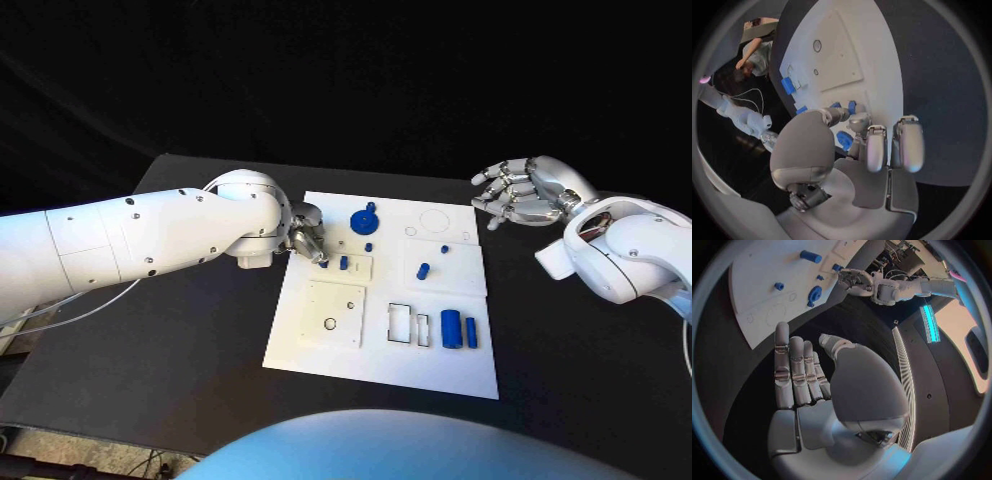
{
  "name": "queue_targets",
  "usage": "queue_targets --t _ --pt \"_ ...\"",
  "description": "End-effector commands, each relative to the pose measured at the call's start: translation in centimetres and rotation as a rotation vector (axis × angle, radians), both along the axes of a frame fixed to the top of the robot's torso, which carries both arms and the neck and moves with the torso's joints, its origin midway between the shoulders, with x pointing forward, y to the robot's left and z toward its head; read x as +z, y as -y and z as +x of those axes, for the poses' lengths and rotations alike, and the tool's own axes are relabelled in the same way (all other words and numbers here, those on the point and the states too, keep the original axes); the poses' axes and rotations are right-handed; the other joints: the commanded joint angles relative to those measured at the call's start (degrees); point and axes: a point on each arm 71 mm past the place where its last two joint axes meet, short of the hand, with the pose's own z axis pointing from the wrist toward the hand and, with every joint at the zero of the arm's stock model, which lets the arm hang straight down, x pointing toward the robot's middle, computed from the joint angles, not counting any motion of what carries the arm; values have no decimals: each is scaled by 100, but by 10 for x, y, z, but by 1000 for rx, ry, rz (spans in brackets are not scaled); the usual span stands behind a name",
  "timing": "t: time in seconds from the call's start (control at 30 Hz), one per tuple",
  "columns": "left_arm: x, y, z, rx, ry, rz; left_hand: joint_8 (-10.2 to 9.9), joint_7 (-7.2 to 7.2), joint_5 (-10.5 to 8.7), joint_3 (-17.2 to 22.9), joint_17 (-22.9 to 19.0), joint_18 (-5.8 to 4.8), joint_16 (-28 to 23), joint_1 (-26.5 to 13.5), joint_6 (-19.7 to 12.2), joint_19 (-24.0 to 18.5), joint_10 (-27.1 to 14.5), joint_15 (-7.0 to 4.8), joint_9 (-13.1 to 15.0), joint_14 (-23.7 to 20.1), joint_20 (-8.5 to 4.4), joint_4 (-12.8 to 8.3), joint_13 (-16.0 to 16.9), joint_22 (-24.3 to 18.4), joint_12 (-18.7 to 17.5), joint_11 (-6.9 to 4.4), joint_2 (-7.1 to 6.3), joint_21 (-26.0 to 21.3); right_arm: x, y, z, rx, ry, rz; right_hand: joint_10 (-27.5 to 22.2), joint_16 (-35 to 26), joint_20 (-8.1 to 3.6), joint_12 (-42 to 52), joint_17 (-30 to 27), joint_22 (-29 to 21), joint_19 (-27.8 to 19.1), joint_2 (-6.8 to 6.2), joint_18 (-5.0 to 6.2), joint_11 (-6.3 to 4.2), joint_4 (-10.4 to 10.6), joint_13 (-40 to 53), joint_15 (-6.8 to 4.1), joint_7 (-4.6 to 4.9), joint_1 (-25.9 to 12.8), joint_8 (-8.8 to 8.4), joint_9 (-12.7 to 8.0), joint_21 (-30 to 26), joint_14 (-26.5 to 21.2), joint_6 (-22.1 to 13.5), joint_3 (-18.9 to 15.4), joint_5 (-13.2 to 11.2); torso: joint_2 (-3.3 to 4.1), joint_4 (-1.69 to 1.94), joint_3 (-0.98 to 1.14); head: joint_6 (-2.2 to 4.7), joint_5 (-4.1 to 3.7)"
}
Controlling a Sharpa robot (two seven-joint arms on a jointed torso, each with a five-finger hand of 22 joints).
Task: Assemble the parts on the task board
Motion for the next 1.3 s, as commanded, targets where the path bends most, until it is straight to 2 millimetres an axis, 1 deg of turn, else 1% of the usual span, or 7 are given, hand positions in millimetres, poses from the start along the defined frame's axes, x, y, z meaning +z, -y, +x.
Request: queue_targets --t 0.03,0.3,0.4,0.57,0.8,1.17,1.3 --pt "-3 2 -1 12 -21 -9 45 -73 8 581 1328 -99 15 -233 -4 14 46 -36 5 552 -40 -533 -15 11 28 -6 -41 15 -1 -2 -1 18 -4 0 31 -25 16 -20 -9 -9 20 -10 50 11 -18 -5 -2 328 -36 20 -10 -24 35 -1 -26 21 0 -1 2 1 -9" --pt "-4 1 0 26 -31 -7 45 -97 -3 431 1332 -100 17 -619 33 18 48 -54 -28 553 -57 -300 -3 19 43 -24 -56 14 -1 -2 -1 19 -5 0 35 -30 18 -24 -16 -16 21 -5 51 10 -16 -28 -2 326 -50 26 -13 -32 38 -4 -31 28 1 -7 3 1 -17" --pt "-5 1 0 29 -34 -5 45 -99 -6 399 1331 -100 17 -671 42 18 43 -56 -35 552 -59 -268 -11 18 39 -25 -60 13 -1 -2 -1 19 -5 0 35 -30 18 -24 -16 -16 21 -5 51 10 -16 -28 -2 326 -50 26 -13 -32 38 -4 -31 28 2 -7 6 1 -18" --pt "-5 0 1 33 -37 -3 40 -101 -8 338 1332 -101 17 -759 57 20 41 -59 -48 553 -62 -204 -8 22 44 -27 -56 13 -1 -2 -1 20 -7 0 35 -31 19 -25 -18 -18 21 -6 51 10 -13 -34 -2 326 -57 27 -14 -35 38 -5 -35 28 0 -4 1 1 -28" --pt "-5 -1 1 37 -38 0 34 -103 -9 263 1327 -101 14 -865 73 21 34 -60 -65 551 -64 -122 -10 24 44 -28 -60 12 -1 -2 -1 21 -9 -1 35 -31 19 -25 -18 -18 21 -6 51 10 -13 -34 -2 326 -57 27 -14 -35 38 -5 -35 28 0 -5 3 1 -36" --pt "-6 -3 2 46 -39 5 21 -99 -8 14 1309 -96 3 -1099 112 11 9 -57 -105 545 -64 100 -34 -1 33 -23 -73 -10 -1 -2 -1 22 -9 0 35 -31 19 -25 -18 -18 21 -6 51 10 -13 -34 -2 326 -57 27 -14 -35 38 -5 -35 28 -4 -1 2 1 -48" --pt "-6 -4 3 51 -41 8 17 -97 -10 -117 1307 -97 1 -1166 119 14 1 -56 -117 544 -62 173 -38 5 33 -20 -119 -9 -1 -2 -2 22 -10 0 36 -35 21 -27 -23 -24 21 -5 51 11 -8 -50 0 327 -73 30 -16 -43 37 -10 -42 30 -2 -3 1 1 -57"
